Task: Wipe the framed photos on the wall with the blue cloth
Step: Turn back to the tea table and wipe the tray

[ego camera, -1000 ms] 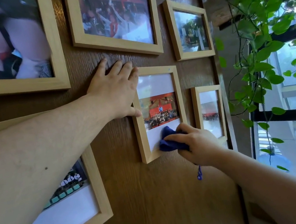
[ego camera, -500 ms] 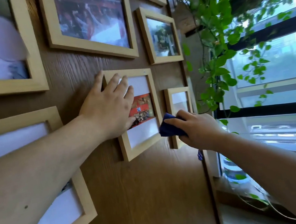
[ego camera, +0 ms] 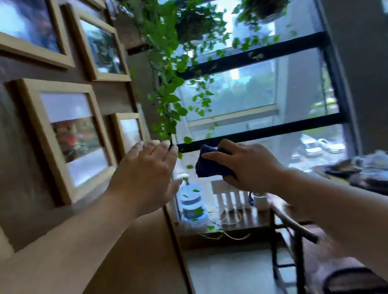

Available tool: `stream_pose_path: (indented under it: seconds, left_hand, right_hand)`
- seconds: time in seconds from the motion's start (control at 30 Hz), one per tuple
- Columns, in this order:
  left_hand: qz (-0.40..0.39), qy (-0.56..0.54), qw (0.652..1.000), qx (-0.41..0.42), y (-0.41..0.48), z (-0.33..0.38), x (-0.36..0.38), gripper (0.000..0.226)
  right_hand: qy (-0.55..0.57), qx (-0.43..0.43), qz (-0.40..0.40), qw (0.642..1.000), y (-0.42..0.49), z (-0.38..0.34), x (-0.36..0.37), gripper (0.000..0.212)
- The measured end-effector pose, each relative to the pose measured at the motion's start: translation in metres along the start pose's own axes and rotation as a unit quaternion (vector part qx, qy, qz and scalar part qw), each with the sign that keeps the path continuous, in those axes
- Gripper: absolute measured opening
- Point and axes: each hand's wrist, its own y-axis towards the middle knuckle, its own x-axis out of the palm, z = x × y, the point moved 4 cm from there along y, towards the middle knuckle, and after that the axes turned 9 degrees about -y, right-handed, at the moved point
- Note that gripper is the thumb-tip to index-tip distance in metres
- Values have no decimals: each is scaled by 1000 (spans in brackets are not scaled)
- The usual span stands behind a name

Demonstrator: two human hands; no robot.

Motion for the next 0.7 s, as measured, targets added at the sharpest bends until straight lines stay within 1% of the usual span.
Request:
stream_pose_path:
  seconds: [0.1, 0.17, 0.27, 0.43, 0.57, 0.63, 0.7]
  left_hand:
    - [9, -49, 998, 44, 7, 44, 7, 71]
    - [22, -75, 993, 84, 14, 77, 10, 70]
    - [35, -120, 983, 134, 21, 120, 10, 68]
    - [53, -201, 951, 229, 29, 224, -3, 67]
    - [75, -252, 926, 272, 33, 296, -22, 68]
    - [83, -267, 912, 301, 34, 340, -33, 68]
    - [81, -283, 900, 322, 33, 379, -42, 69]
  right_hand:
    - [-33, 44, -52, 997, -58, 17, -18, 50]
    - [-60, 71, -83, 992, -99, 28, -32, 52]
    - [-72, 103, -133, 983, -147, 40, -50, 53]
    - [-109, 185, -186, 959, -253, 61, -95, 51]
    - [-132, 228, -217, 940, -327, 70, -128, 52]
    - [-142, 263, -228, 927, -367, 77, -146, 52]
    - [-150, 291, -239, 914, -405, 83, -163, 52]
